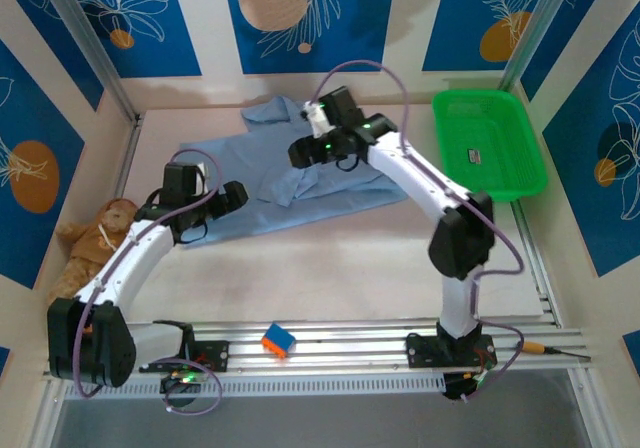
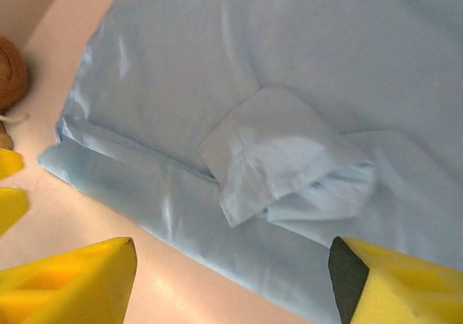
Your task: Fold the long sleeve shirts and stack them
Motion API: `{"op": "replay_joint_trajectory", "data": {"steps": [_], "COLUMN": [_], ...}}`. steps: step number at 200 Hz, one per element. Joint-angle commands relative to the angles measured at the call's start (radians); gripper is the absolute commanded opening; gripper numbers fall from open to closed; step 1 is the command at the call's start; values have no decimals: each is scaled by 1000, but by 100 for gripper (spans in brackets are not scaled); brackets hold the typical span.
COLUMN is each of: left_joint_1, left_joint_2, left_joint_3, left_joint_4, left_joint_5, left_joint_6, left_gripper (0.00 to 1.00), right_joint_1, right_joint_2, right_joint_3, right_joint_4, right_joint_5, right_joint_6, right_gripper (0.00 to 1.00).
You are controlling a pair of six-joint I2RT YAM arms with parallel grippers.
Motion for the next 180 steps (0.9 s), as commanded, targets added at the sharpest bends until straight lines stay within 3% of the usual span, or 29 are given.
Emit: {"op": "replay_joint_trajectory", "data": {"steps": [1,27,52,93,137,180], "left_joint_1": [-17,-101,-167,-199,-230,-242], "left_joint_2": [75,210,374,471,537,595], "left_joint_3": [62,208,375,332,268,263], "left_joint_4": [0,-79,-191,-40,128,245], "left_joint_5": [71,46,17,118,149,152], "left_joint_6": [58,185,206,-60,-302,-438], "left_gripper": [99,96,85,77,79,80], "right_joint_1": [-66,-147,-183,-198,-203,-209], "right_joint_2": [-57,-18,43,214,390,439], "right_joint_3": [-60,-105,-138,-4,174,162], "right_joint_4": [-18,-72,-39,-52,-109,-90], "right_joint_5": [69,78,91,118,132,127], "right_joint_6": [81,151,178,152,127,136], "right_gripper": [73,71,70,67,63,61]}}
